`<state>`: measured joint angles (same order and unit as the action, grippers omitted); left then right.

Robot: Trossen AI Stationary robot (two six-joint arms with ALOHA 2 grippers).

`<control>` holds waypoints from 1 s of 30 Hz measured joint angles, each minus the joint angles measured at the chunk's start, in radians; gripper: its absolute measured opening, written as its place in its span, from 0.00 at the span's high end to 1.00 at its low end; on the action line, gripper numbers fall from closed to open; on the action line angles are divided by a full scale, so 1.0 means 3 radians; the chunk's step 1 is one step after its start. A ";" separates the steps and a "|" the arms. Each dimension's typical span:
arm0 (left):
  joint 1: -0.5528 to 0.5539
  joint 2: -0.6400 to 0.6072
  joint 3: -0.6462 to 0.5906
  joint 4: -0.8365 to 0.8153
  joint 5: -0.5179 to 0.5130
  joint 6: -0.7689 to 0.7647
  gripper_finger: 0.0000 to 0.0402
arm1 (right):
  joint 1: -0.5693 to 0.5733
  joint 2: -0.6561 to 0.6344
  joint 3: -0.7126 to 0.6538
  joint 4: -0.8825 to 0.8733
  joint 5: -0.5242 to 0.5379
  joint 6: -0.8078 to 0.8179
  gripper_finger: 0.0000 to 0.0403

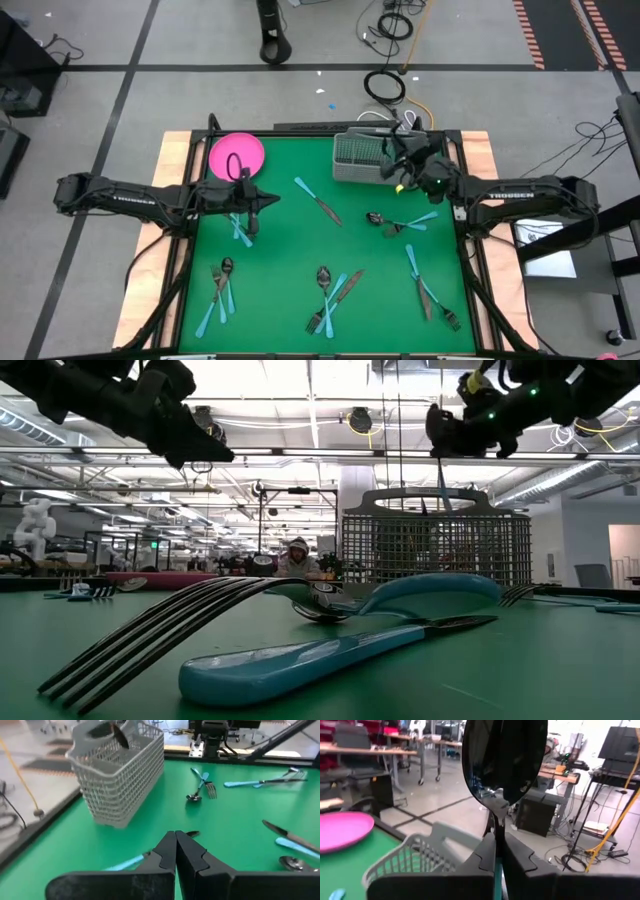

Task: Sort silverware
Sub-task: Put the bottom right black spoon into the cutlery rack with the other black spoon

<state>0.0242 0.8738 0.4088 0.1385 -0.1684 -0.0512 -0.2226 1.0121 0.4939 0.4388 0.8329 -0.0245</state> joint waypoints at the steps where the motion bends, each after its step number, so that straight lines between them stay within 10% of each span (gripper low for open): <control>1: 0.0000 -0.0016 0.0000 -0.0093 -0.0001 -0.0060 1.00 | 0.0000 0.0011 0.0001 -0.0071 -0.0001 0.0034 1.00; 15: -0.0003 -0.0190 0.0000 -0.0893 -0.0150 -0.0342 1.00 | -0.0117 0.0223 -0.0002 -0.0537 -0.0006 0.0498 1.00; 30: -0.0208 -0.1353 -0.0240 -0.1383 -0.0074 -0.1275 1.00 | -0.0148 0.0223 -0.0002 -0.0832 -0.0180 0.0656 0.98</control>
<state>-0.0383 0.4678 0.3366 -0.2762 -0.1907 -0.4337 -0.2668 1.0790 0.4934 0.1893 0.7788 0.1724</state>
